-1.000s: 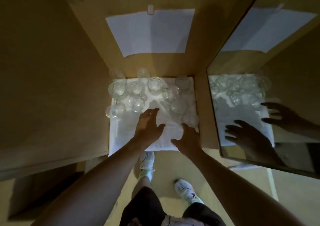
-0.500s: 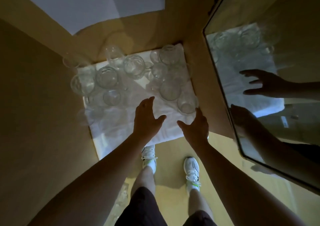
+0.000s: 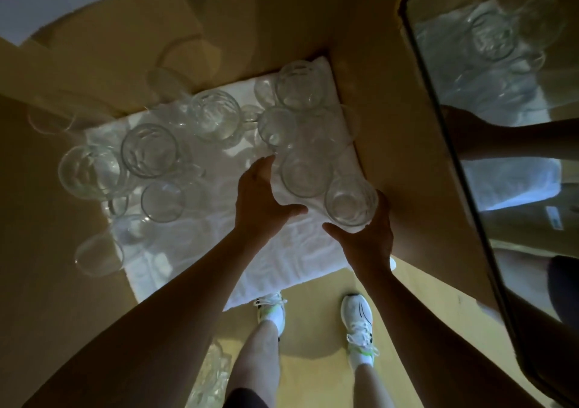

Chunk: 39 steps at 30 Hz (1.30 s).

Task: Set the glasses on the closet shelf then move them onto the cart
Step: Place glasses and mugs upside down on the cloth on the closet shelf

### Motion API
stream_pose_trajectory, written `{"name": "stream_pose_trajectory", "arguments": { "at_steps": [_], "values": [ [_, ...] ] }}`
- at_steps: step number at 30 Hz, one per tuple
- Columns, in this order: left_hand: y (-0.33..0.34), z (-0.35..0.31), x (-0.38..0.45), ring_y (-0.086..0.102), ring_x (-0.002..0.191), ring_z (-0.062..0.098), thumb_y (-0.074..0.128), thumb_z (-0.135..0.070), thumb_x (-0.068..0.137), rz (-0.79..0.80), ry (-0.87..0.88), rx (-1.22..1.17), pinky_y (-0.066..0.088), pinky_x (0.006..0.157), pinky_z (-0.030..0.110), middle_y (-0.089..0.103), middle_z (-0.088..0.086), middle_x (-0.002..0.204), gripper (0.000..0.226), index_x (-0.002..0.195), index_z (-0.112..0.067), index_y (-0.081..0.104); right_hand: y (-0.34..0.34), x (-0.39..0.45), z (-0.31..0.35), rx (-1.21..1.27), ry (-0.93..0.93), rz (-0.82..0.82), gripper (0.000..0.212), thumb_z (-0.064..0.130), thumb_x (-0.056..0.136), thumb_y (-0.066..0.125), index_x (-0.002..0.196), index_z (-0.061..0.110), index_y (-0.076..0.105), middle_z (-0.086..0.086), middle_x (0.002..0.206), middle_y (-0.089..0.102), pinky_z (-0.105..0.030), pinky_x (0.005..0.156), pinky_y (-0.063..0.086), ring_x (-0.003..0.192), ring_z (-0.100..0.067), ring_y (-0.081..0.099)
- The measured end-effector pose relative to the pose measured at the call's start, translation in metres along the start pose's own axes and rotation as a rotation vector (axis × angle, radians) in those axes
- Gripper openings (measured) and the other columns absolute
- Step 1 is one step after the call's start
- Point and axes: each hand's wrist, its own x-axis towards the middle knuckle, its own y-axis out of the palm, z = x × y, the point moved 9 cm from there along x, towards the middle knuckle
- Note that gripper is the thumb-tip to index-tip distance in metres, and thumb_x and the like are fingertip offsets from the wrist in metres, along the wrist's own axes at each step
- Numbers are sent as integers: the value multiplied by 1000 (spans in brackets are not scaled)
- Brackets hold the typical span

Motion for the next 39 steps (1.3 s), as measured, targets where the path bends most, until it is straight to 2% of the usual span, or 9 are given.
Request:
{"name": "stream_pose_trajectory", "arguments": {
  "at_steps": [5, 8, 11, 16, 22, 27, 30, 36, 39],
  "values": [
    [14, -5, -3, 36, 140, 32, 91, -62, 48, -104, 46, -32, 41, 109, 52, 39, 10, 153, 119, 147, -21, 38, -2, 3, -3, 76, -33, -58, 116, 27, 49, 101, 147, 19, 40, 1, 139, 56, -23, 101, 38, 128, -18, 52],
    [16, -8, -1, 46, 131, 31, 81, -78, 44, -207, 75, -45, 44, 104, 48, 49, 11, 141, 119, 139, -15, 46, -2, 3, -4, 68, -64, -98, 116, 27, 47, 101, 146, 17, 42, -1, 139, 57, -25, 102, 40, 127, -20, 54],
    [12, -12, -1, 52, 123, 29, 80, -78, 42, -284, 81, -56, 46, 99, 44, 54, 7, 133, 115, 133, -14, 51, -3, 5, -4, 61, -87, -109, 118, 22, 43, 102, 146, 14, 44, -3, 140, 57, -27, 105, 40, 129, -21, 53],
    [14, -15, -4, 46, 125, 32, 85, -67, 48, -287, 81, -17, 45, 97, 47, 47, 7, 136, 108, 138, -21, 48, -4, 6, -6, 60, -88, -104, 109, 21, 44, 102, 140, 14, 50, 2, 131, 60, -19, 98, 38, 119, -14, 56],
    [3, -8, -1, 59, 115, 23, 80, -73, 42, -294, 141, 70, 46, 101, 41, 65, 1, 116, 98, 119, -15, 61, -6, -3, -15, 67, -37, -66, 110, 26, 46, 101, 142, 17, 49, 2, 132, 62, -24, 102, 42, 121, -16, 57],
    [-13, 8, -34, 65, 105, 29, 88, -70, 44, -243, 140, 105, 50, 93, 45, 69, 5, 113, 100, 119, -12, 59, -14, -18, -13, 91, -6, -20, 105, 26, 51, 100, 142, 18, 47, 3, 130, 61, -22, 97, 43, 119, -16, 58],
    [-24, 12, -57, 58, 112, 30, 89, -68, 49, -215, 81, 96, 46, 91, 40, 65, 7, 121, 103, 128, -12, 55, -21, -32, -7, 80, -29, 7, 103, 28, 51, 99, 140, 20, 49, 6, 124, 62, -28, 97, 48, 114, -17, 60],
    [-72, -8, -107, 57, 111, 32, 86, -71, 45, -363, 46, -61, 38, 92, 33, 64, 10, 119, 109, 128, -6, 57, -47, -64, 32, 81, -137, 60, 105, 28, 51, 99, 142, 18, 47, 1, 128, 62, -35, 102, 50, 118, -20, 59],
    [-106, -24, -136, 58, 115, 29, 97, -53, 45, -464, 36, -149, 39, 98, 33, 66, 8, 122, 107, 133, -8, 56, -60, -80, 60, 117, -204, 90, 108, 28, 49, 100, 143, 18, 47, 0, 132, 61, -39, 105, 49, 122, -21, 58]
  ]
}}
